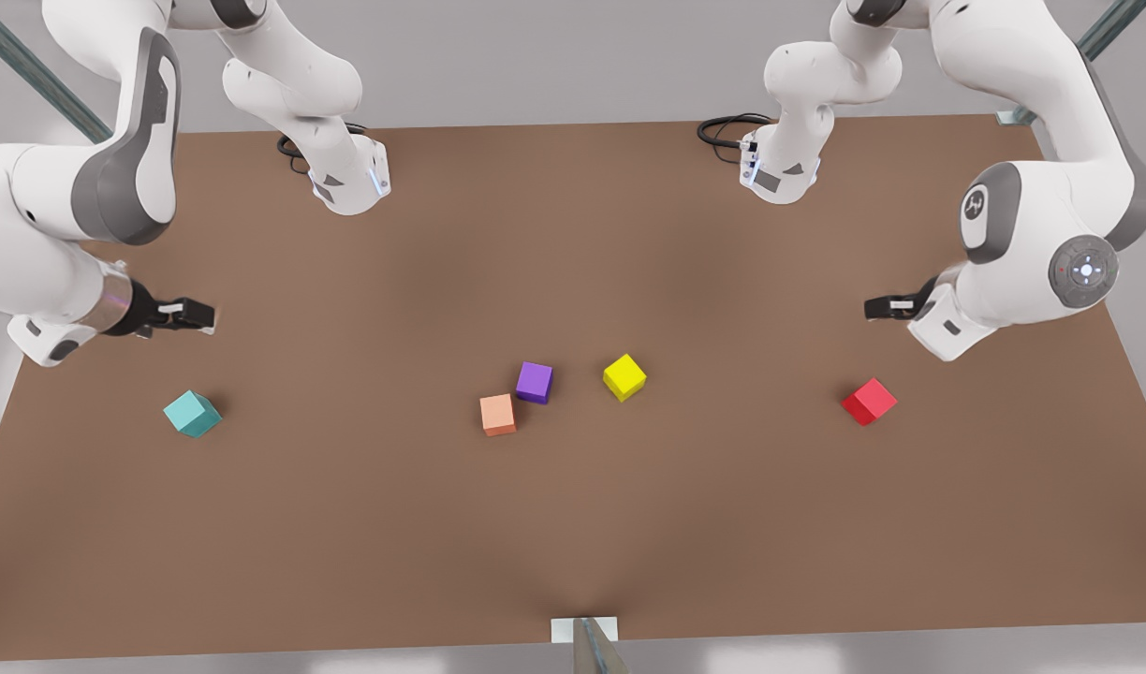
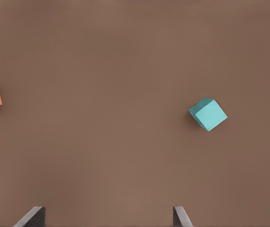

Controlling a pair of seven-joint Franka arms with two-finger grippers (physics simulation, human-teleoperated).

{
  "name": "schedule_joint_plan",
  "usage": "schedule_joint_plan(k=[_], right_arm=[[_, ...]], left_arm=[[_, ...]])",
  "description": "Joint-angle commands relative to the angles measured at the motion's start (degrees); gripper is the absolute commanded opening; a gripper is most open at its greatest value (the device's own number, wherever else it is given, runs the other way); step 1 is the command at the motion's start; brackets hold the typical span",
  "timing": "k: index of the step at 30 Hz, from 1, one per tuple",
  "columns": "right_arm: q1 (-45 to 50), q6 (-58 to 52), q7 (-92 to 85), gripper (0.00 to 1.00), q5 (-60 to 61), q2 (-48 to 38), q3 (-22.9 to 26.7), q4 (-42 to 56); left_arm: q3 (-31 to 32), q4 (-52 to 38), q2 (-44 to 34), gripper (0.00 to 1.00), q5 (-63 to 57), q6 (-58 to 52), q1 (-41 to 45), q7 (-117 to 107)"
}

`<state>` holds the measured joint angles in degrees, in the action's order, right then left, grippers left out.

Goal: Pick up red wooden cube and pass to hand red wooden cube and place in blue wooden cube

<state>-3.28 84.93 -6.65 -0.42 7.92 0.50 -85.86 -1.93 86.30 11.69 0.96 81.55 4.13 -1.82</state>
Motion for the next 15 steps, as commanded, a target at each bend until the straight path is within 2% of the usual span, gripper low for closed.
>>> schedule_joint_plan(k=[1,3,4,7,11,15], right_arm=[[-0.15,6.31,-5.12,1.00,0.42,-0.01,0.02,-0.10],[0.11,6.13,-5.03,1.00,-0.28,0.07,-0.06,-0.01],[0.20,6.13,-5.03,1.00,-0.28,0.16,-0.06,-0.01],[0.29,6.13,-5.03,1.00,-0.28,0.43,-0.15,-0.10],[0.38,5.95,-5.12,1.00,-0.19,0.78,-0.15,-0.37],[0.38,5.43,-5.12,1.00,-0.19,0.95,-0.15,-0.45]], left_arm=[[-0.09,0.01,-0.09,1.00,0.09,7.40,0.00,-0.29],[-0.26,0.44,0.87,1.00,0.09,7.92,-0.09,-0.47],[-2.37,1.50,3.07,1.00,0.09,11.43,-0.70,-0.73],[-6.86,7.03,10.37,1.00,0.53,26.89,-0.88,-6.61],[-7.74,17.93,13.35,1.00,5.63,43.07,-1.58,-12.77],[-8.88,20.48,14.15,1.00,7.56,45.45,-2.90,-13.91]])
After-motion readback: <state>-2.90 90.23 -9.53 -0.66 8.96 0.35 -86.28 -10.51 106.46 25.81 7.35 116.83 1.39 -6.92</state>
